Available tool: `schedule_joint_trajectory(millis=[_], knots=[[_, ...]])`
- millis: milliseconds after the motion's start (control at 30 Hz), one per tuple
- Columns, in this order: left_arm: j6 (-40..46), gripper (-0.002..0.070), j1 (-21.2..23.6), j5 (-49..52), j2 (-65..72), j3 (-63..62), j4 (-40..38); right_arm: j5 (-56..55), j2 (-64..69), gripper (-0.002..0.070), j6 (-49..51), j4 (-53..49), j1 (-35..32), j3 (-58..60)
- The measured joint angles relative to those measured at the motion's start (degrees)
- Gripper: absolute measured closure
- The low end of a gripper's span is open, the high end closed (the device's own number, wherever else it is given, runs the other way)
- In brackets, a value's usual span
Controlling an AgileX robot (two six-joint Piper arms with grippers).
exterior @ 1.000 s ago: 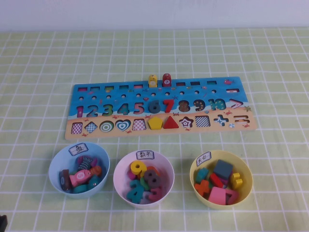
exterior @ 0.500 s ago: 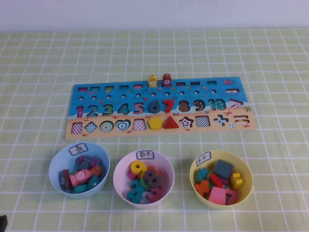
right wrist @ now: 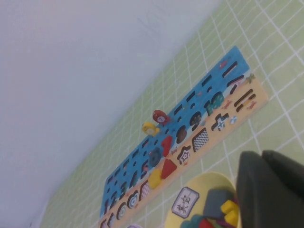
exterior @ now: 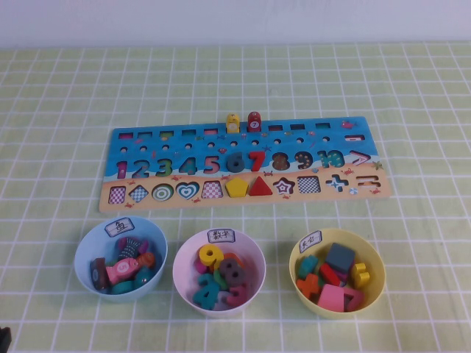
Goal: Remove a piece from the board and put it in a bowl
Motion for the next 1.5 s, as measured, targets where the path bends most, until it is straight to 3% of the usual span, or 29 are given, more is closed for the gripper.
schedule_joint_trajectory(millis=[300, 567, 933, 1500], knots=[[0.00, 0.0678, -0.12, 0.00, 0.00, 0.00, 1.27, -0.52, 3.94, 0.0694, -6.43, -11.77, 0.00, -6.21], [0.00, 0.0678, -0.12, 0.00, 0.00, 0.00, 1.61, 11.92, 32.47, 0.0694, -14.93, -35.81, 0.00, -33.67], [0.00, 0.0678, -0.12, 0.00, 0.00, 0.00, 1.70, 37.28, 69.13, 0.0694, -26.62, -40.51, 0.27, -69.33], [-0.10, 0.0678, -0.12, 0.00, 0.00, 0.00, 1.81, 52.49, 104.51, 0.0694, -27.74, -53.60, 17.78, -105.26]])
